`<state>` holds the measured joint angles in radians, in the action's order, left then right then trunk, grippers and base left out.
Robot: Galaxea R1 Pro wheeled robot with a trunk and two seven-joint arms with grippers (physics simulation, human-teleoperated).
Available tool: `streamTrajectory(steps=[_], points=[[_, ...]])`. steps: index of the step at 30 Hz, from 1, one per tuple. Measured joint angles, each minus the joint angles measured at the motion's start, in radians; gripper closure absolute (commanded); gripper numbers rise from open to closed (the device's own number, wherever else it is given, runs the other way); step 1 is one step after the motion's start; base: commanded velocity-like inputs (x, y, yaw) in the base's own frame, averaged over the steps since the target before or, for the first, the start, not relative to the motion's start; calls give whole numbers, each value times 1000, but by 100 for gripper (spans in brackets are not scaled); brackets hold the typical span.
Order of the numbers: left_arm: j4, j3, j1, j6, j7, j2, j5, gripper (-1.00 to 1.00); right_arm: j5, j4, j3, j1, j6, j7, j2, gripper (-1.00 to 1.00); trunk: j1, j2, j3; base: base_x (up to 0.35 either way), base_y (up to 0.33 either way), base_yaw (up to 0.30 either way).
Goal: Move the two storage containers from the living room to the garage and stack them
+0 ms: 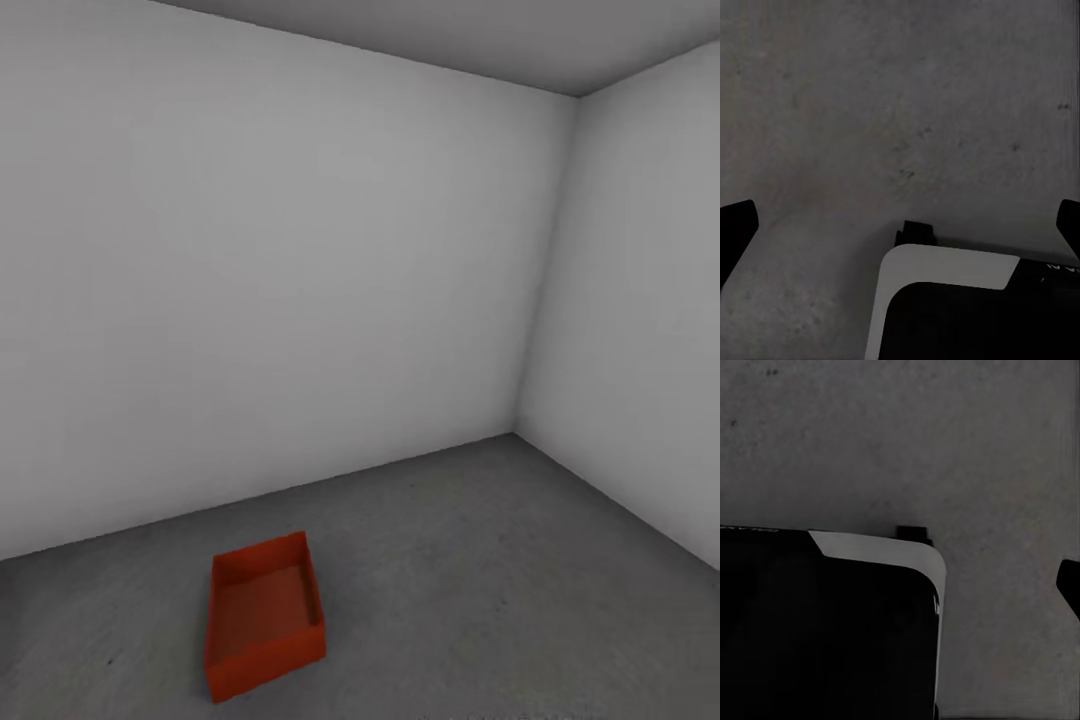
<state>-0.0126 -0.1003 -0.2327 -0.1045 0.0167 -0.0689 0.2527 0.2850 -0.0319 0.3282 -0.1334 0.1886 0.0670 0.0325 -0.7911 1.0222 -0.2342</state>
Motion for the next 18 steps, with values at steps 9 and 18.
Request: streamTrajectory(steps=[9, 18], points=[[0, 0, 0, 0, 0, 0, 0, -100, -4, 0, 1, 0, -1, 7, 0, -100, 0, 0, 0, 0, 0, -296], [0, 0, 0, 0, 0, 0, 0, -100, -6, 0, 2, 3, 3, 11, 6, -100, 0, 0, 0, 0, 0, -296]])
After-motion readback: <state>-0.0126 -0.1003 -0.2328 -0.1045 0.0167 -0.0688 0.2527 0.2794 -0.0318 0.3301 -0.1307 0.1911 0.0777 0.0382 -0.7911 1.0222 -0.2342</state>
